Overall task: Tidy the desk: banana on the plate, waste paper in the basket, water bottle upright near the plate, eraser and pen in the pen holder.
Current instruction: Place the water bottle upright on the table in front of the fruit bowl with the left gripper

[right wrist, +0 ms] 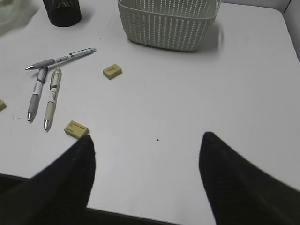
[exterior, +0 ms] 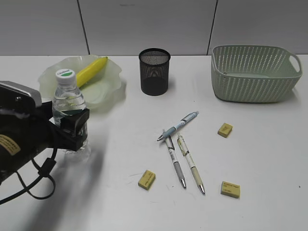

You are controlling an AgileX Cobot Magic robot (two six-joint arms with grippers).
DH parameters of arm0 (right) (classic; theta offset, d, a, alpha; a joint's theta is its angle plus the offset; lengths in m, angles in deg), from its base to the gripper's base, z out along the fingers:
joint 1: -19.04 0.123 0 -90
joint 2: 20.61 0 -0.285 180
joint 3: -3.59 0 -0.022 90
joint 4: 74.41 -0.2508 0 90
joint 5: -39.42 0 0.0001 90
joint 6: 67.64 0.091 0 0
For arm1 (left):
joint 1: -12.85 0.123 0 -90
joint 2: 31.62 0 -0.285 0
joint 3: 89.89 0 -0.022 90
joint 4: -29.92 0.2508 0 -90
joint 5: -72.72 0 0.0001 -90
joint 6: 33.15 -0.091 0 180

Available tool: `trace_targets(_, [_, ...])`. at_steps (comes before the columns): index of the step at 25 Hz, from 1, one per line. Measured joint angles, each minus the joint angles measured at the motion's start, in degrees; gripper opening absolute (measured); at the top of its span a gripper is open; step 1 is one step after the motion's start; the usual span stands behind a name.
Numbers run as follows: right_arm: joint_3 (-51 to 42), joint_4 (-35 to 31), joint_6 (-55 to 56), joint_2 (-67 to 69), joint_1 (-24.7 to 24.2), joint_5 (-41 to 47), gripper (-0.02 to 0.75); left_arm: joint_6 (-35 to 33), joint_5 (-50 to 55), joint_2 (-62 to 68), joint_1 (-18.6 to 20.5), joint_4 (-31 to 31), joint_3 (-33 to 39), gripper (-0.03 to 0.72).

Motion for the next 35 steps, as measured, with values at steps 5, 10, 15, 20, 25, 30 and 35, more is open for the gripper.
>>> trace_targets(5, [0.00, 0.00, 0.00, 0.00, 0.00, -0.05, 0.546, 0.08, -0.32, 4.38, 0.06, 0.12, -3.07, 0.500])
trace_targets(10, [0.00, 0.00, 0.00, 0.00, 0.00, -0.05, 0.546, 0.14, -0.82, 6.15, 0.06, 0.12, -3.64, 0.500])
trace_targets(15, [0.00, 0.00, 0.00, 0.00, 0.00, -0.05, 0.546, 0.27, -1.25, 6.33, 0.06, 0.12, -3.64, 0.500])
trace_targets(20, [0.00, 0.00, 0.00, 0.00, 0.00, -0.05, 0.546, 0.42, -1.25, 6.34, 0.06, 0.07, -3.64, 0.508])
trace_targets(25, [0.00, 0.00, 0.00, 0.00, 0.00, -0.05, 0.546, 0.48, -0.67, 4.86, 0.06, -0.21, -3.64, 0.557])
trace_targets(30, [0.00, 0.00, 0.00, 0.00, 0.00, -0.05, 0.546, 0.55, -3.35, 3.55, 0.06, -1.47, -3.67, 0.582])
trace_targets(35, [0.00, 0.00, 0.00, 0.00, 0.00, -0.05, 0.546, 0.59, -3.35, 2.65, 0.06, -1.47, -3.67, 0.583])
